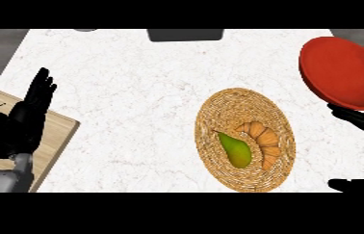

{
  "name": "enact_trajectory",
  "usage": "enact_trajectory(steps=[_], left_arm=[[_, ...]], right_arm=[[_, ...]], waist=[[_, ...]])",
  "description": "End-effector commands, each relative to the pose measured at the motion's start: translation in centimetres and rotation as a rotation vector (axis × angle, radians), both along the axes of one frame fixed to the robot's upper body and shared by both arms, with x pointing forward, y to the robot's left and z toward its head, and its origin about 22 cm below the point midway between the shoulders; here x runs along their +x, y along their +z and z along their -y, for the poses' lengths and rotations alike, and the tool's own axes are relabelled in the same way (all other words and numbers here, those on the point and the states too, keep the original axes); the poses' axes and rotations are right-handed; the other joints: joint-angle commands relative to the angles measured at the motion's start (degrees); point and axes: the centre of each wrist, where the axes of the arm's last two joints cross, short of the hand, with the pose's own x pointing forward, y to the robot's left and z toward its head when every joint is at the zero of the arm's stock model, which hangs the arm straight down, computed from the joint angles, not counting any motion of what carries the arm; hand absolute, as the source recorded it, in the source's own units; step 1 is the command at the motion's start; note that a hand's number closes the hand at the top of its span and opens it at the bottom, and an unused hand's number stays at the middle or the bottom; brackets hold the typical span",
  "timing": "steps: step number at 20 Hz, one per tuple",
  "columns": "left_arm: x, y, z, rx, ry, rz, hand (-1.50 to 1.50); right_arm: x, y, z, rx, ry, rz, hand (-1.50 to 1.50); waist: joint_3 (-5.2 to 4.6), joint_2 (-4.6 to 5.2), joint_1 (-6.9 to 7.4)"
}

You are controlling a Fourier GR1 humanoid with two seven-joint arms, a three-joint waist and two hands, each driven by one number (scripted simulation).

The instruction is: Pick the croissant from the placemat and place it in the bowl

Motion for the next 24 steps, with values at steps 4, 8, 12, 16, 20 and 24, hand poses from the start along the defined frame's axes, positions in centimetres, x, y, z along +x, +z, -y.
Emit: enact_trajectory(steps=[4,8,12,16,20,24], left_arm=[[-0.1,0.6,0.1,-0.002,-0.028,0.007,0.00],[2.1,0.6,-1.0,-0.006,-0.023,0.022,0.00],[0.2,-0.4,0.7,0.001,-0.050,0.014,0.00],[1.1,0.4,2.0,0.009,-0.077,0.012,0.00],[2.6,0.6,3.0,-0.007,-0.073,0.033,0.00],[1.2,0.5,-0.5,0.015,-0.061,0.029,0.00]], right_arm=[[-0.4,4.9,2.2,-0.034,-0.057,-0.010,-1.50],[2.2,7.7,0.4,-0.092,-0.042,-0.013,-1.50],[3.5,10.2,-4.6,-0.226,-0.013,-0.069,-1.50],[5.2,9.7,-5.8,-0.441,0.025,-0.191,-1.50],[6.6,9.3,-7.7,-0.547,0.064,-0.287,-1.50],[9.3,7.5,-7.8,-0.592,0.107,-0.405,-1.50]], waist=[[-0.05,0.11,1.69],[-0.07,0.35,1.88],[-0.12,0.29,3.13],[-0.11,0.60,4.00],[-0.10,0.56,3.03],[-0.07,0.53,3.56]])
